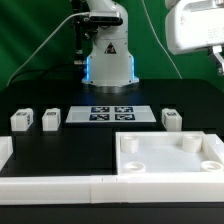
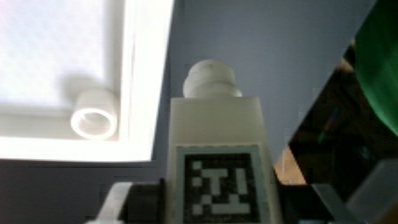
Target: Assemble one leg
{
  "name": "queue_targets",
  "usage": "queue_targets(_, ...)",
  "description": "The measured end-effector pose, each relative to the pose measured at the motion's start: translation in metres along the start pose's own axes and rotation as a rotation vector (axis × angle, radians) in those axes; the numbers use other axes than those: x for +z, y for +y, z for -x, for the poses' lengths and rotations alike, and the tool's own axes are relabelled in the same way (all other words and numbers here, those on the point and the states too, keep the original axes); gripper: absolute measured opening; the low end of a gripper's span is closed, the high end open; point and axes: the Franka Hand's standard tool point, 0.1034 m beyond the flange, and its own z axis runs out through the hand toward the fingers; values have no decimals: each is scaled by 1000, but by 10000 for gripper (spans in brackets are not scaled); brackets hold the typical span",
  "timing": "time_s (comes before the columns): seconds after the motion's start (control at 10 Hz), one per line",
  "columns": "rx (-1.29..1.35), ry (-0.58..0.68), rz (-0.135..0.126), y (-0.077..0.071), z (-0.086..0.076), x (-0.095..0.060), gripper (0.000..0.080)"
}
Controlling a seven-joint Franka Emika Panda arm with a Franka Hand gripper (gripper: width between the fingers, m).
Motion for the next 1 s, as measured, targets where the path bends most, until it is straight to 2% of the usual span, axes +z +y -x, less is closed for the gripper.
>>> queue_targets(0.1, -17, 4, 1, 3, 0, 1, 292)
queue_targets(0.2, -73, 20, 7, 16, 6, 13, 292)
queue_targets(0.3, -116, 1, 15, 26, 4, 25, 292)
queue_targets(0.5, -180, 33, 27, 37, -31, 22, 292)
queue_targets(0.7, -145, 4, 31, 48, -49, 24, 292)
queue_targets(1.0, -121, -10, 25, 49, -51, 24, 293)
